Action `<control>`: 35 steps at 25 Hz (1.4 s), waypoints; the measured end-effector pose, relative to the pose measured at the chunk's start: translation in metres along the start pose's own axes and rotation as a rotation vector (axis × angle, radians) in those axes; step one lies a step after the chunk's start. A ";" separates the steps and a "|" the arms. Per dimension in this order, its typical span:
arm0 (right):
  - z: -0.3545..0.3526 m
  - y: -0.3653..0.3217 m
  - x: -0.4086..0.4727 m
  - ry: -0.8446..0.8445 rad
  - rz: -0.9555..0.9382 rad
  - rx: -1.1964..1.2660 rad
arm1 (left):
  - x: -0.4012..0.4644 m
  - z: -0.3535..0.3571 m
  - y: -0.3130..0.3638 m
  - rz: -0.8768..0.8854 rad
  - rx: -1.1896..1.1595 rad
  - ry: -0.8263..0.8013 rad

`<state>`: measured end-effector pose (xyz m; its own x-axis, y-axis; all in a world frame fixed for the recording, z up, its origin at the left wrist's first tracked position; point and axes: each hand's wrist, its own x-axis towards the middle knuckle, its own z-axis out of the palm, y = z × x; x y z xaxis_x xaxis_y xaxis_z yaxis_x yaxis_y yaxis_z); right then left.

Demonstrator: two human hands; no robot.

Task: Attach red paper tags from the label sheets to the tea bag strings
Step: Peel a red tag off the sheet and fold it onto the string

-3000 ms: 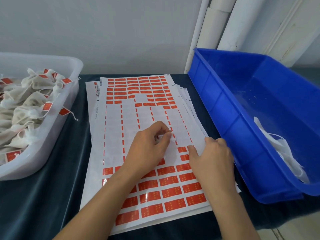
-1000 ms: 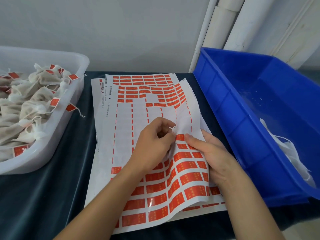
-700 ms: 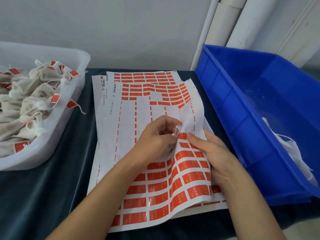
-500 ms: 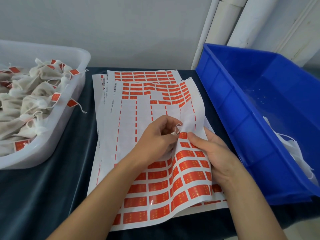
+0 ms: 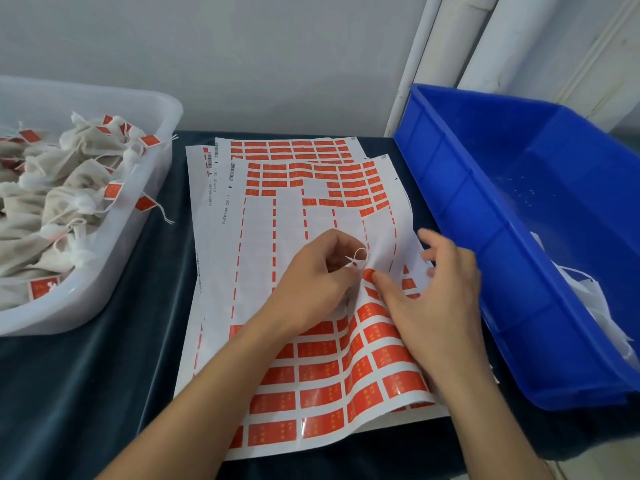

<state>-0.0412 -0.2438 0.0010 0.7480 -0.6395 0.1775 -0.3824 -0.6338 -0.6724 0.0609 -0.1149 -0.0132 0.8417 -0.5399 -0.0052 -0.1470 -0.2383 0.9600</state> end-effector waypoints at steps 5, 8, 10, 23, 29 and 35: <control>-0.006 0.002 -0.014 -0.135 0.017 0.124 | -0.003 0.002 0.002 0.031 0.047 -0.009; -0.011 0.001 -0.016 -0.185 0.037 0.143 | -0.005 0.003 0.004 0.036 0.087 -0.023; -0.012 0.002 -0.020 -0.205 0.050 0.157 | -0.005 0.003 0.004 0.037 0.094 -0.030; -0.011 -0.024 0.010 -0.264 0.030 -0.126 | -0.005 0.002 0.000 0.098 0.116 -0.069; -0.009 -0.023 0.016 -0.270 0.014 -0.166 | -0.005 0.001 0.001 0.081 0.092 -0.068; -0.012 -0.016 0.020 -0.304 -0.053 -0.232 | -0.004 0.002 0.001 0.069 0.093 -0.066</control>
<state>-0.0261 -0.2514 0.0241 0.8836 -0.4667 -0.0368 -0.4251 -0.7667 -0.4811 0.0560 -0.1144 -0.0124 0.7927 -0.6084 0.0387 -0.2531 -0.2706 0.9288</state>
